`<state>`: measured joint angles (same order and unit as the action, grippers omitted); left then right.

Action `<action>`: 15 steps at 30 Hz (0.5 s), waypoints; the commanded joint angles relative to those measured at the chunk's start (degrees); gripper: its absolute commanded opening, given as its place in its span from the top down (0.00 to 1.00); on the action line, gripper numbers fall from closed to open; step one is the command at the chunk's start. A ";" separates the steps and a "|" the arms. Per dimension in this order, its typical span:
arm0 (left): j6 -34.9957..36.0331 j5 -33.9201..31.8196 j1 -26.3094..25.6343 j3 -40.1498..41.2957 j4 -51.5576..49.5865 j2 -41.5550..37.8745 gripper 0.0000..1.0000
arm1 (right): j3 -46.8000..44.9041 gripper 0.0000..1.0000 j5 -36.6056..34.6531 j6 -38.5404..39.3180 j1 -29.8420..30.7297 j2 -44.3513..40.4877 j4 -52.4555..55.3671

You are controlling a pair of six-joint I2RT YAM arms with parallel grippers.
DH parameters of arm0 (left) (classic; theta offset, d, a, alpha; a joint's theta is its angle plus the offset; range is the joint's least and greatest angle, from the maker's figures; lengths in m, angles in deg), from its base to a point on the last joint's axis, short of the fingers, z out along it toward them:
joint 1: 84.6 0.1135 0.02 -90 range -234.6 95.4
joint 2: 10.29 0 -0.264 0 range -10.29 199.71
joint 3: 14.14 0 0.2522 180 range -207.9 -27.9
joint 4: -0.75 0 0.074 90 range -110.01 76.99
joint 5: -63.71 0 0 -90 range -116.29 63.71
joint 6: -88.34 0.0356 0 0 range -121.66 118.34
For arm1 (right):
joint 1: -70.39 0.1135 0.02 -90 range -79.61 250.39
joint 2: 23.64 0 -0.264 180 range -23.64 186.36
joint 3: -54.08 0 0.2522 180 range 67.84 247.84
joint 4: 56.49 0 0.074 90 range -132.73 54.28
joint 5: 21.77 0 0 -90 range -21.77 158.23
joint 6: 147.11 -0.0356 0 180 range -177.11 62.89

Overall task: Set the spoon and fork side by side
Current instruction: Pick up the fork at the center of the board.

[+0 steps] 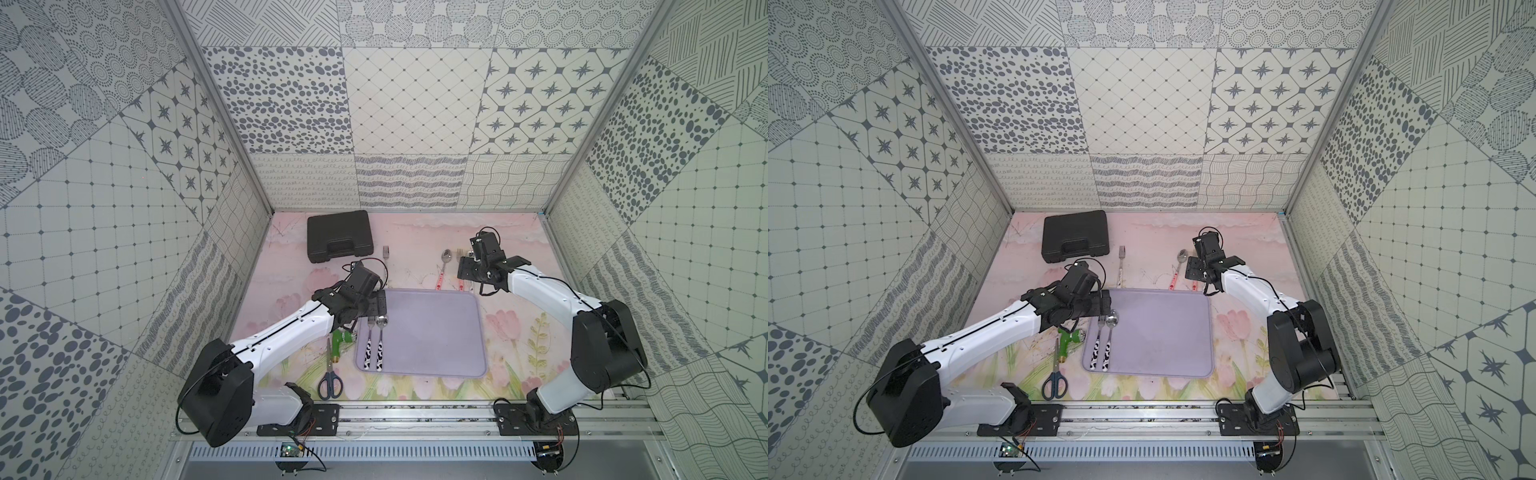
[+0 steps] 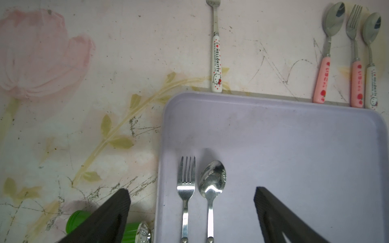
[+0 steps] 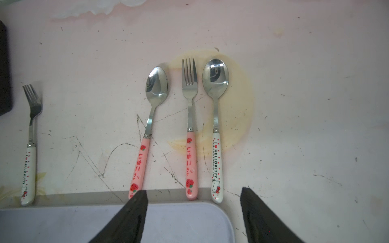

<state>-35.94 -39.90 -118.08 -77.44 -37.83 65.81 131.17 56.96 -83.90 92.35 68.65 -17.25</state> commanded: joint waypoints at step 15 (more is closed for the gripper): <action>2.82 -1.40 0.81 3.86 6.71 -3.50 0.00 | 9.91 0.51 2.65 -0.37 -1.39 15.63 0.13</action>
<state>-34.46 -40.11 -117.82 -73.86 -33.63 62.60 139.13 58.53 -83.46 91.61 82.64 -17.05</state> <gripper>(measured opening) 0.994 0.495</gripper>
